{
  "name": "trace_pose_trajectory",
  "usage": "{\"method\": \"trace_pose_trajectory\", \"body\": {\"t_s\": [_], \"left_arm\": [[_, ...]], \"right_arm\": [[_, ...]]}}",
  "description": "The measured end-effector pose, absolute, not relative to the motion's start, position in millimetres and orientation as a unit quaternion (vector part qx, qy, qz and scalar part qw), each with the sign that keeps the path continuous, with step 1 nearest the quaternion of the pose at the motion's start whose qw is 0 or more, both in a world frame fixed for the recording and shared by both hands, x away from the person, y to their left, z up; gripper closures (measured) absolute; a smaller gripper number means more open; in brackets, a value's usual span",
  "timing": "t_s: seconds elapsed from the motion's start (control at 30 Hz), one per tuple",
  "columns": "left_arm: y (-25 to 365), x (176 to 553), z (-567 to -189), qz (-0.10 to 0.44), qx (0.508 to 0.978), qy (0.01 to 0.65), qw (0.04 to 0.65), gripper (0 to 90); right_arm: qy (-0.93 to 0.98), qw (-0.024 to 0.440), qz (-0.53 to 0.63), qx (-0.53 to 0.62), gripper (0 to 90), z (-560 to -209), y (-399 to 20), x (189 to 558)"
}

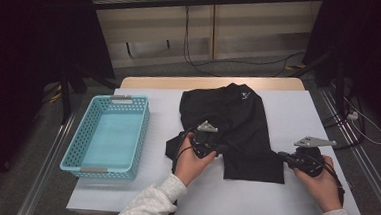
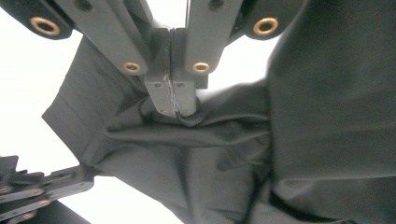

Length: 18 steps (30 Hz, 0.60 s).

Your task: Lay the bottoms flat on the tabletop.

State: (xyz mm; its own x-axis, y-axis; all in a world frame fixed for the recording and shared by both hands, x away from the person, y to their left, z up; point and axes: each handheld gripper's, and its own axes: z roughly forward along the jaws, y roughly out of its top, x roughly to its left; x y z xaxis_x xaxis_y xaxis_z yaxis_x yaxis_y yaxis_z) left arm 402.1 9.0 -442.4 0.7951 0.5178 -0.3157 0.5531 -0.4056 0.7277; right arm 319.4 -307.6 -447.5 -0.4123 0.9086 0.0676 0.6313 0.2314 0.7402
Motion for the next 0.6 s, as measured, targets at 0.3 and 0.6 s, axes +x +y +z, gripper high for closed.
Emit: {"method": "trace_pose_trajectory", "body": {"t_s": [0.3, 0.6], "left_arm": [[11, 408, -460, -0.023, 0.844, 0.336, 0.418, 89.6], [8, 400, -448, -0.008, 0.847, 0.312, 0.43, 66.8]], "right_arm": [[0.767, 0.208, 0.325, 0.512, 90.0, -457, -303, 327], [0.761, 0.22, 0.339, 0.508, 70.9, -453, -305, 317]]}}
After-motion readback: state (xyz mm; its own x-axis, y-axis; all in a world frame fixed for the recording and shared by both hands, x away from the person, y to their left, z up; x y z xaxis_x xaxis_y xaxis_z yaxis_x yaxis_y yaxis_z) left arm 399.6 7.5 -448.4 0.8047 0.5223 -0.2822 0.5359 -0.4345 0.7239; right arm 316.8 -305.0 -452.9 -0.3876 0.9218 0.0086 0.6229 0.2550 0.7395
